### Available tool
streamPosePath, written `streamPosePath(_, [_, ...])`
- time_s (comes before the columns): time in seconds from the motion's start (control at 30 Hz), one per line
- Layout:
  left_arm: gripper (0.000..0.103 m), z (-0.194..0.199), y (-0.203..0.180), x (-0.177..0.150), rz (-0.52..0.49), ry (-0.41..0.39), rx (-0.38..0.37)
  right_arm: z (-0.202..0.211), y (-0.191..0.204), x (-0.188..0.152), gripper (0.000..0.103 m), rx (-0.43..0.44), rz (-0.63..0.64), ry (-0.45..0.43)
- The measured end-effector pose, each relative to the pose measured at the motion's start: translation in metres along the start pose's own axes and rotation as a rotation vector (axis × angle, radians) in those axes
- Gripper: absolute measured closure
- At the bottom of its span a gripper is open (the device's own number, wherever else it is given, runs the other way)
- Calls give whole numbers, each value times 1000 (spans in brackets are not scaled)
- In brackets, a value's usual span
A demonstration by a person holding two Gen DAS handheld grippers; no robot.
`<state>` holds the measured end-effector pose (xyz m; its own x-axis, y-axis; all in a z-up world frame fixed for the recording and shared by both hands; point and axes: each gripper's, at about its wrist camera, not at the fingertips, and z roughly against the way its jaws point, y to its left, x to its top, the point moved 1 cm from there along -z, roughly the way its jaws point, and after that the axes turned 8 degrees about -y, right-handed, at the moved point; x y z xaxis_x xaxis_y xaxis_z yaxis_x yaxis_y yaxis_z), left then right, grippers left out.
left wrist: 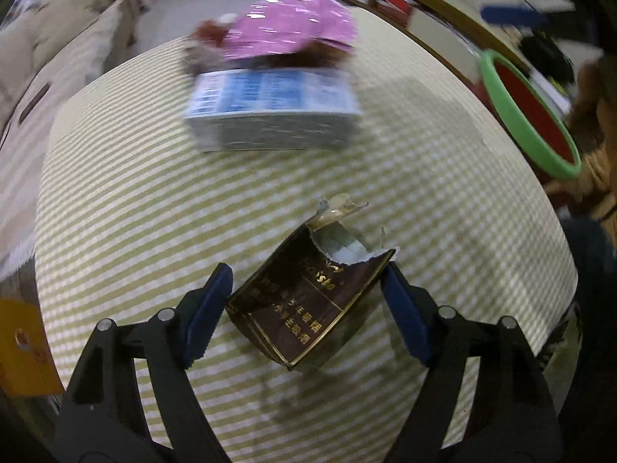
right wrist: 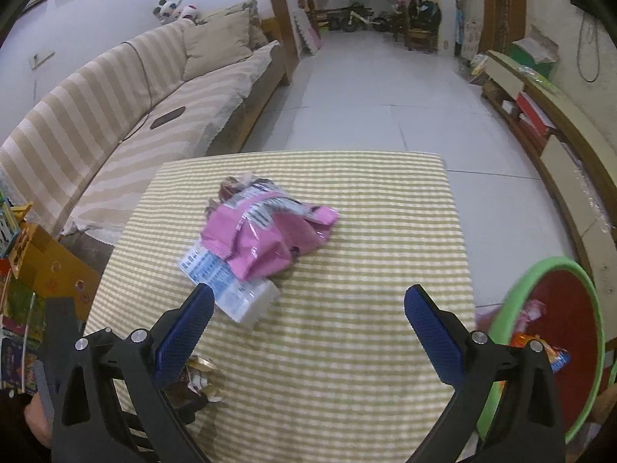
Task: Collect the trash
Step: 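Grasp the brown cigarette box with the left gripper while the right grasps the pink bag, then carry the brown box and pink bag over the red bin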
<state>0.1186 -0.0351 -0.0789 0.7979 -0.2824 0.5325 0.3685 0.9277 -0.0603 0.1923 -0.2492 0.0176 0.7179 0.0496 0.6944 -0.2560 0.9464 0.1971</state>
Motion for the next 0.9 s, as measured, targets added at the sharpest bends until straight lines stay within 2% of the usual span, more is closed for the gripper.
streamPosePath(0.33, [26, 21, 36, -1, 125, -51, 39, -46, 20, 19, 8, 50, -41, 16])
streamPosePath(0.53, [26, 17, 58, 13, 187, -58, 35, -74, 22, 22, 24, 66, -63, 63])
streamPosePath(0.63, [26, 17, 65, 13, 208, -60, 33, -85, 22, 20, 36, 74, -69, 91])
streamPosePath(0.7, [26, 20, 70, 14, 223, -64, 26, -90, 21, 19, 51, 88, -76, 107])
streamPosePath(0.73, [26, 13, 60, 18, 230, -67, 23, -91, 22, 17, 54, 108, -77, 115])
streamPosePath(0.8, [26, 15, 58, 21, 237, -81, 20, -89, 23, 17, 59, 112, -71, 111])
streamPosePath(0.9, [26, 15, 54, 23, 236, -96, 23, -83, 23, 16, 62, 123, -73, 104])
